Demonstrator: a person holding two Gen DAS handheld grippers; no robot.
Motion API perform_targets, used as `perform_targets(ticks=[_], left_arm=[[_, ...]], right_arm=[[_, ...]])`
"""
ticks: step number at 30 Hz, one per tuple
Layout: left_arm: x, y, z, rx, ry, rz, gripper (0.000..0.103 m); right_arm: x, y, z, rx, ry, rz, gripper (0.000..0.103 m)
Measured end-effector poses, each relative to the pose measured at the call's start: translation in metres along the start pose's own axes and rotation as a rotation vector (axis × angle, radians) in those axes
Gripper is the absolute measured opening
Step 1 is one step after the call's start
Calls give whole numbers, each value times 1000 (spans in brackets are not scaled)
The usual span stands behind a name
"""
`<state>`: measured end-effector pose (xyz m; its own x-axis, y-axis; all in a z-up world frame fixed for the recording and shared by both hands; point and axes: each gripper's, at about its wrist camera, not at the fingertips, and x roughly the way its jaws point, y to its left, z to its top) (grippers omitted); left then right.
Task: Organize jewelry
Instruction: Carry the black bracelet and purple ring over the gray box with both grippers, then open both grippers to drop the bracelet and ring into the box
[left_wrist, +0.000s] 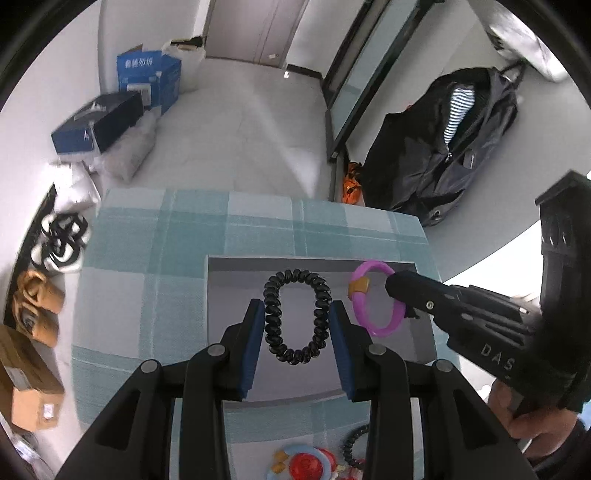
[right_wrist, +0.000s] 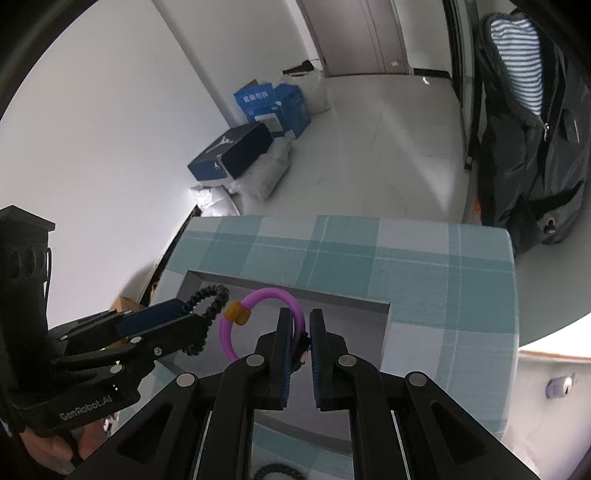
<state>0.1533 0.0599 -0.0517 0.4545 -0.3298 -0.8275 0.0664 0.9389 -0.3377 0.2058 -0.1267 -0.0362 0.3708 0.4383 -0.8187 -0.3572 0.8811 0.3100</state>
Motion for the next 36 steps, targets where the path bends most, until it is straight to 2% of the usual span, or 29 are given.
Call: perform_targets(ticks=[5,9,11,12,15,18,21,24,25,27,32,36], left_arm=[[4,-2,3,9,7,2,32],[6,2,7,-8,21,18,46],[7,5,7,-34,39,-14,50],[6,7,7,-45,42,-22,57],[-1,8,7,-46,20,-37,66],[-10,7,6,-23,-11,-20,68],[-17,9,2,-30,-33,-8,68],[-24,9,-4,-21,-73,81,68],[-28,7,-7,-10,-95,119,68],[-33,7,-11,-11,-117,141,68],[-46,4,-25,9,-149,154,68],[-54,1,-34,37,-174,174,68]], right_arm=[[6,1,2,-4,9,-4,8],[6,4,2,-20,5,-4,13],[5,4,2,-21,11,1,22],[3,4,2,-21,6,3,29],[-6,4,1,-23,-25,2,33],[-20,4,0,-31,-77,-9,49],[-31,4,-3,-38,-108,-8,55],[-39,8,-6,-48,-131,-7,66],[-43,10,-8,-56,-144,-6,67],[-48,13,-10,-68,-157,-8,72],[-61,21,-17,-76,-192,-7,75],[-74,29,-25,-84,-224,-3,82]])
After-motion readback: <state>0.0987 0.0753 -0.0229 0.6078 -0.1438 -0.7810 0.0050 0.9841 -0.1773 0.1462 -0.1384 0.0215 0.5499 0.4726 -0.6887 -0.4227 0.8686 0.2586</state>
